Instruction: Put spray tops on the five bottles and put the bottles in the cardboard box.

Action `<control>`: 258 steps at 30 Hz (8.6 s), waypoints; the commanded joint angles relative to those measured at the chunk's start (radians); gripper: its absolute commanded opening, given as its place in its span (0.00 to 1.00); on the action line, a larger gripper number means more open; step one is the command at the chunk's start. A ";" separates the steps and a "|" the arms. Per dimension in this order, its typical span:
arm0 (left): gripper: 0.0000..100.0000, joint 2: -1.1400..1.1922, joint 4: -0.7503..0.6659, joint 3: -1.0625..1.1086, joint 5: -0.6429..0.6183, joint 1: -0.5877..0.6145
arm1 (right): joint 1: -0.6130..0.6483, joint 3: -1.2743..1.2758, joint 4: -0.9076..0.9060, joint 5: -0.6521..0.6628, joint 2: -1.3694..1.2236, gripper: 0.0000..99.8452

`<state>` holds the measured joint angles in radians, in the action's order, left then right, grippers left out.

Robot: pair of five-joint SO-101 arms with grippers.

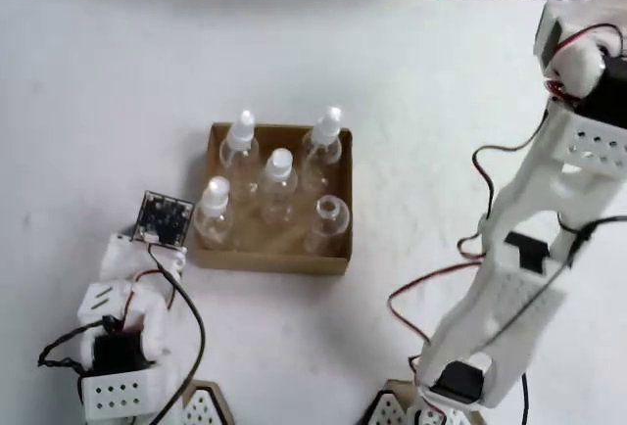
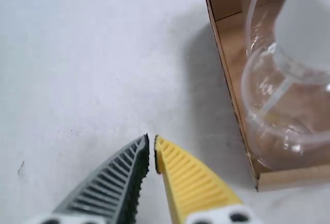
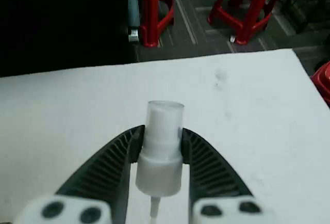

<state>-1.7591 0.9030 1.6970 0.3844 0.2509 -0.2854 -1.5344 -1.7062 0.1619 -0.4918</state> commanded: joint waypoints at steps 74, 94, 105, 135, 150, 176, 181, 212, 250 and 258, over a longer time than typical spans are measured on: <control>0.02 -0.007 0.005 -0.002 0.008 -0.013 | 0.731 2.731 1.615 -0.287 1.696 0.02; 0.02 -0.007 0.005 -0.002 0.008 -0.013 | 0.728 2.931 1.609 -0.278 1.788 0.02; 0.02 -0.007 0.005 -0.002 0.008 -0.013 | 0.736 3.199 1.503 -0.255 2.276 0.02; 0.02 -0.007 0.005 -0.002 0.009 -0.013 | 0.825 3.161 1.330 -0.192 2.287 0.11; 0.02 -0.007 0.005 -0.002 0.008 -0.013 | 0.823 3.093 1.198 -0.192 2.287 0.16; 0.02 -0.010 0.046 -0.095 -0.196 0.065 | 0.595 2.651 1.010 -0.192 2.296 0.21; 0.02 -0.010 0.048 -0.181 -0.292 0.110 | 0.498 2.608 1.017 -0.193 2.296 0.00; 0.02 -0.012 0.252 -0.222 -0.416 0.114 | 0.205 2.874 0.720 -0.011 2.296 0.01; 0.02 -0.010 0.358 -0.005 -0.172 0.113 | 0.199 3.225 0.435 -0.008 2.296 0.01; 0.02 -0.010 0.358 -0.005 -0.173 0.108 | 0.232 3.225 0.435 -0.009 2.296 0.01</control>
<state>-1.7607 1.2528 1.6970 0.2018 0.3537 -0.0813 1.6817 -1.2643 0.1450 1.7975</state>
